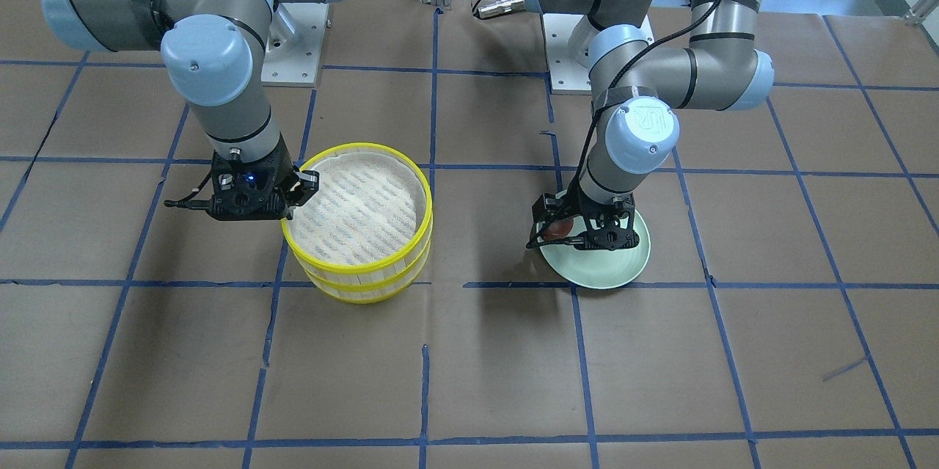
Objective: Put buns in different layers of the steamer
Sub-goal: 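Return left gripper to bowl while right gripper places top tier back on base, then grasp the brown bun in the bowl with the left gripper and lift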
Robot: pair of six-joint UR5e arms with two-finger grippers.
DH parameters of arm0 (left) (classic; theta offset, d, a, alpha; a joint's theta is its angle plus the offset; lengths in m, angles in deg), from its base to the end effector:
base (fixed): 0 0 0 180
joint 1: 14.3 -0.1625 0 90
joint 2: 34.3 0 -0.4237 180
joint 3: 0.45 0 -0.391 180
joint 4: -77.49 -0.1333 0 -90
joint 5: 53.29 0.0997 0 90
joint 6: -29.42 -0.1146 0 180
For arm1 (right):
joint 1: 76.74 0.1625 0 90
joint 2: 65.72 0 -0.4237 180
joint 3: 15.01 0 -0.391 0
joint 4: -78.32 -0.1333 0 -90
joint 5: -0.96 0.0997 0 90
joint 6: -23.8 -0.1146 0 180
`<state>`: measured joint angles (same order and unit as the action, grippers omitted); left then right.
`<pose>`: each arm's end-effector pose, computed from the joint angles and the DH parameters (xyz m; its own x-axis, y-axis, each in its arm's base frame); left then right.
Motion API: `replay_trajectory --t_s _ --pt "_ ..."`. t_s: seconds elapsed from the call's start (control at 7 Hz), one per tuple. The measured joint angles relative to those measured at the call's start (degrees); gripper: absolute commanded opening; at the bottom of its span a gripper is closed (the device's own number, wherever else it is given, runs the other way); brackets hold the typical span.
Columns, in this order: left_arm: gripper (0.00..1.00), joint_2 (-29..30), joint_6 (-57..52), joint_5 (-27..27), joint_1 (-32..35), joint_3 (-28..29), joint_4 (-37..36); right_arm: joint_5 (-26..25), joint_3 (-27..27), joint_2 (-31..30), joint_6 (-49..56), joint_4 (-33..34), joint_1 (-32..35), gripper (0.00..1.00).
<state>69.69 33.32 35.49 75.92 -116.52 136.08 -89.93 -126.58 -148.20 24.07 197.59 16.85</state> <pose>-0.1376 -0.4825 0.1937 -0.9977 -0.0666 0.0108 -0.0642 0.9864 0.1515 0.1624 -0.4880 0.2782 -0.9976 -0.0673 0.0155 -0.0673 0.9977 -0.0031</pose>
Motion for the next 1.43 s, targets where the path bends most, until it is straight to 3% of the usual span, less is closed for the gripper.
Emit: replay_trajectory --t_s 0.43,0.57,0.71,0.86,1.0,1.43 --pt "0.95 0.1 1.2 -0.6 0.0 -1.0 -0.2 -1.3 0.0 0.9 0.0 0.0 0.6 0.05" --pt "0.87 0.2 1.7 -0.8 0.0 -1.0 -0.2 -2.1 0.0 1.0 0.0 0.0 0.6 0.05" --pt "0.65 0.2 1.9 -0.8 0.0 -1.0 -0.3 -2.5 0.1 1.1 0.0 0.0 0.6 0.05" --pt "0.33 0.2 1.9 -0.8 0.0 -1.0 -0.4 -2.6 0.1 1.1 0.0 0.1 0.6 0.05" --pt "0.30 0.2 1.9 -0.8 0.0 -1.0 -0.4 -2.6 0.1 1.2 -0.1 0.1 0.7 0.05" --pt "0.02 0.2 2.0 -0.9 0.0 -0.8 -0.4 -2.6 -0.1 1.3 -0.1 -0.2 0.7 0.06"
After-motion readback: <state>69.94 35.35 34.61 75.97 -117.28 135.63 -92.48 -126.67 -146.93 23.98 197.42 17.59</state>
